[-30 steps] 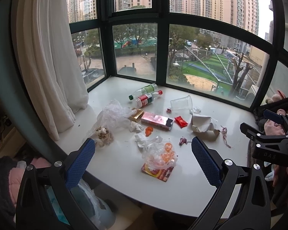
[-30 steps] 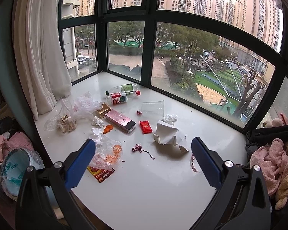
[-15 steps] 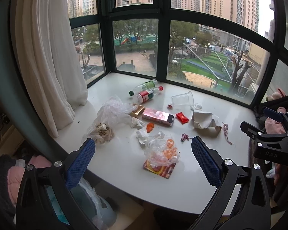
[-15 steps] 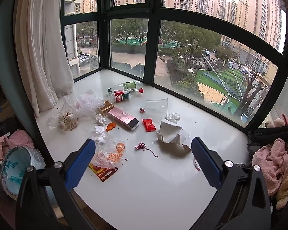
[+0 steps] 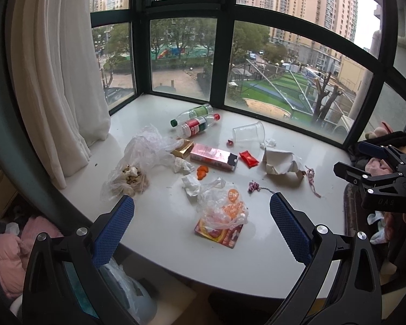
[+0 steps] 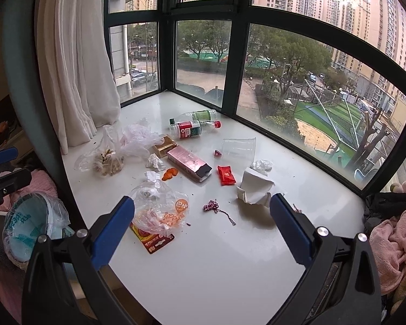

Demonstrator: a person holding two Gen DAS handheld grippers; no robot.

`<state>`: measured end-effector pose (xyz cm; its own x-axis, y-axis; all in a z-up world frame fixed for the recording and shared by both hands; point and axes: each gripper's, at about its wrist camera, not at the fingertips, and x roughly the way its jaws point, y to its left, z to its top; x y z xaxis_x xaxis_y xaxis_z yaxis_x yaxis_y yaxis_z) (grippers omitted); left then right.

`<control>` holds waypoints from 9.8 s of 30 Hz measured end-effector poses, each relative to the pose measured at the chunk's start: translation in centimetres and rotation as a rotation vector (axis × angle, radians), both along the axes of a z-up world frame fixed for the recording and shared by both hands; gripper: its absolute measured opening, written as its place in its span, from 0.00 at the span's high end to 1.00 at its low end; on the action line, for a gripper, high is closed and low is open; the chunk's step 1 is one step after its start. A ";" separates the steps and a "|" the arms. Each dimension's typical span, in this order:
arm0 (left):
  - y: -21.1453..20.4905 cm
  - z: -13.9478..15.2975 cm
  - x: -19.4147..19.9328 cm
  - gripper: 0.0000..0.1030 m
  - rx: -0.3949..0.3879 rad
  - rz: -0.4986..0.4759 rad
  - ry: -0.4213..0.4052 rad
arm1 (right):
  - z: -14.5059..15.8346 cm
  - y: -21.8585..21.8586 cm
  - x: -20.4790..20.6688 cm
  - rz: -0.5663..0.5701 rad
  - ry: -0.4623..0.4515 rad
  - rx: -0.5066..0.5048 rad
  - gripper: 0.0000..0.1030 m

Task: Collect trash

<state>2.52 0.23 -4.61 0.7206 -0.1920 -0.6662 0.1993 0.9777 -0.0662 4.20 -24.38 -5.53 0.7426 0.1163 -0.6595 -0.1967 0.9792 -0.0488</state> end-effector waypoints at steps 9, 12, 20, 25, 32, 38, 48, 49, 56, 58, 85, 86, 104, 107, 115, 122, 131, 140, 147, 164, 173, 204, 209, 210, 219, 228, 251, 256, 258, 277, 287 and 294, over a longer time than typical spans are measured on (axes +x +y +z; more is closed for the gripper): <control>-0.4 -3.7 2.6 0.05 0.008 -0.024 0.058 | -2.5 0.1 3.4 0.094 0.031 -0.006 0.06; -0.3 -5.1 3.8 0.05 -0.003 -0.021 0.086 | -3.4 0.5 4.8 0.145 0.038 0.004 0.06; -1.1 -8.7 7.8 0.05 0.021 -0.028 0.127 | -6.5 2.1 9.1 0.317 0.074 0.007 0.06; -1.4 -11.9 10.4 0.05 0.024 -0.018 0.175 | -8.9 2.7 12.3 0.433 0.095 -0.018 0.06; -1.8 -16.3 13.8 0.05 0.055 -0.050 0.236 | -12.6 3.3 16.5 0.561 0.153 -0.042 0.06; -2.0 -19.9 16.4 0.06 0.045 -0.062 0.286 | -16.5 4.5 19.6 0.670 0.227 -0.053 0.06; -2.1 -24.2 18.2 0.25 0.041 -0.081 0.354 | -22.1 7.2 22.1 0.830 0.337 -0.096 0.28; -2.3 -24.5 18.3 0.27 0.043 -0.086 0.356 | -22.5 7.6 22.2 0.844 0.344 -0.099 0.31; -2.8 -25.5 18.7 0.64 0.043 -0.089 0.387 | -23.5 9.3 22.3 0.921 0.381 -0.122 0.60; -2.9 -25.5 18.7 0.76 0.039 -0.093 0.393 | -23.4 9.3 22.3 0.928 0.389 -0.121 0.74; -1.0 -13.1 13.8 0.98 0.020 -0.067 0.218 | -11.7 9.4 17.1 0.857 0.241 0.057 0.96; -0.6 -12.6 13.2 0.98 0.020 -0.058 0.209 | -11.3 9.8 16.8 0.866 0.236 0.057 0.96; 13.6 -6.7 1.7 0.98 0.018 0.134 0.116 | -5.9 24.9 6.9 0.988 0.173 0.081 0.96; 16.7 -6.4 -0.8 0.98 0.031 0.190 0.120 | -6.0 28.4 5.3 1.017 0.193 0.116 0.96; 23.8 -8.0 -7.5 0.98 0.029 0.334 0.180 | -8.9 37.5 1.0 1.121 0.278 0.112 0.96; 26.8 -13.1 -10.8 0.98 0.034 0.370 0.310 | -13.9 42.2 -2.7 1.160 0.390 0.022 0.96; 27.8 -18.5 -11.5 0.97 0.029 0.360 0.387 | -18.0 43.0 -3.5 1.140 0.434 -0.054 0.96; 28.6 -18.3 -11.3 0.30 0.071 0.331 0.339 | -17.2 41.7 -2.4 1.107 0.354 -0.068 0.08; 28.2 -16.0 -10.1 0.11 0.087 0.313 0.267 | -14.2 39.2 -0.6 1.008 0.241 -0.035 0.07; 24.7 -11.3 -5.3 0.10 0.087 0.134 0.126 | -7.8 29.8 3.8 0.607 0.100 0.012 0.07; 20.0 -10.0 2.1 0.10 0.088 0.073 0.087 | -7.5 25.1 10.1 0.466 0.074 0.012 0.07; 17.3 -17.6 21.6 0.10 0.096 0.061 0.247 | -14.6 23.4 26.4 0.423 0.223 0.050 0.07; 17.2 -19.1 23.1 0.10 0.088 0.052 0.281 | -15.8 24.2 27.0 0.431 0.245 0.049 0.07; 17.1 -19.3 23.4 0.10 0.092 0.050 0.284 | -16.0 24.3 27.2 0.427 0.246 0.048 0.07; 17.5 -21.7 25.1 0.10 0.058 0.059 0.324 | -17.4 25.5 28.4 0.434 0.272 0.080 0.14; 17.4 -23.2 25.7 0.57 0.049 0.047 0.377 | -18.3 26.0 28.8 0.464 0.356 0.091 0.78; 17.1 -13.1 21.8 0.98 0.034 0.028 0.201 | -10.2 25.1 25.2 0.486 0.261 0.145 0.94; 17.2 -10.6 19.7 0.98 0.029 0.034 0.170 | -7.7 25.1 23.2 0.502 0.224 0.154 0.94; 17.1 -9.6 18.7 0.98 0.032 0.037 0.159 | -7.0 25.2 22.4 0.510 0.214 0.157 0.94; 21.0 -3.6 7.3 0.98 0.024 0.158 0.061 | -3.0 30.9 12.8 0.704 0.188 0.186 0.94; 23.4 -2.7 0.8 0.98 0.016 0.240 0.068 | -3.9 35.1 7.8 0.825 0.246 0.189 0.94; 24.8 -3.8 -3.7 0.98 -0.003 0.296 0.106 | -6.6 37.2 4.5 0.896 0.325 0.159 0.94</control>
